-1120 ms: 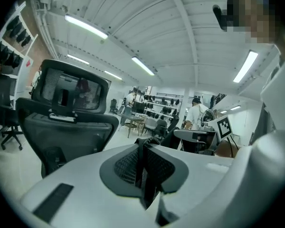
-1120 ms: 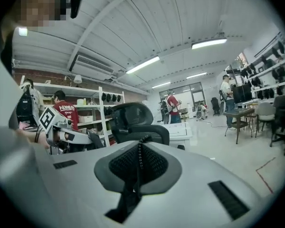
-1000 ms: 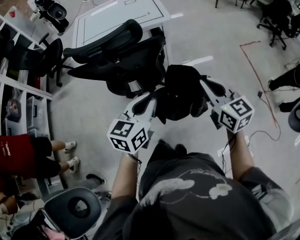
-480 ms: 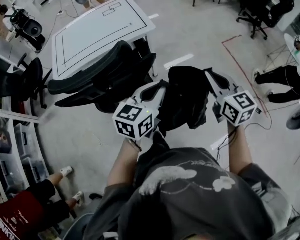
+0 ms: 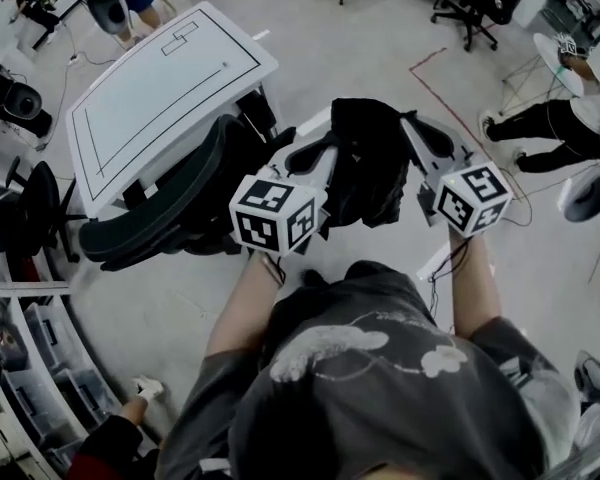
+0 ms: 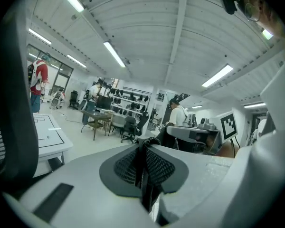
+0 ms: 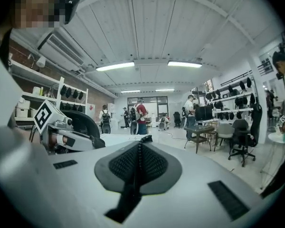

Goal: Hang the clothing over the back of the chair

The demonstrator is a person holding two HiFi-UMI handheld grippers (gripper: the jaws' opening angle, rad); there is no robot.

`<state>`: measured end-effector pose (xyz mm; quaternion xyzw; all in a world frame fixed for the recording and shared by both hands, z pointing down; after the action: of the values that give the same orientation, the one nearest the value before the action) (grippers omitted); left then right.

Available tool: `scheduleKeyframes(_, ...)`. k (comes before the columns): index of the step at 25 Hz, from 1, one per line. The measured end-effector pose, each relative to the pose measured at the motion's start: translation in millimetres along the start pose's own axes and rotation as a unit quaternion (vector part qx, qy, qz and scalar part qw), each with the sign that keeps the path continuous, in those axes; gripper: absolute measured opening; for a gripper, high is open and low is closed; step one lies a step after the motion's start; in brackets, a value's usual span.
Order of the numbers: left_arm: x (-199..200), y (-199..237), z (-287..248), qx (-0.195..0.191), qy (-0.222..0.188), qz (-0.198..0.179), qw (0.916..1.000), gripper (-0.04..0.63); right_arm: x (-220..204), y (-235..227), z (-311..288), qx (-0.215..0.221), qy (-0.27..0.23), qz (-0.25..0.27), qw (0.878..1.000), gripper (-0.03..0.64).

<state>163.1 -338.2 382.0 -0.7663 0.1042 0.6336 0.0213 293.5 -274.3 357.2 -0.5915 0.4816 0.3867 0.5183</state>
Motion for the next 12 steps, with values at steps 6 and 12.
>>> scheduleKeyframes(6, 23.1, 5.2, -31.2, 0.002, -0.006, 0.004, 1.0000, 0.012, 16.2, -16.4, -13.9, -0.011, -0.020, -0.001, 1.000, -0.003)
scheduleKeyframes(12, 39.4, 20.8, -81.0, 0.009, -0.015, 0.009, 0.9998, 0.012, 32.1, -55.8, -42.7, 0.009, -0.026, -0.014, 1.000, -0.003)
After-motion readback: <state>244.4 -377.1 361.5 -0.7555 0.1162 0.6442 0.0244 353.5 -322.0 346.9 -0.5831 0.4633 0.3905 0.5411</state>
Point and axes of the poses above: the fingertips, and each gripper's own axes: z backward along the fingers, y to its left, x out of its top, the point moved 2 cm from there along z, backward along the fingers, and after that the axes turned 12 degrees about -z, right-handed, at the moved point
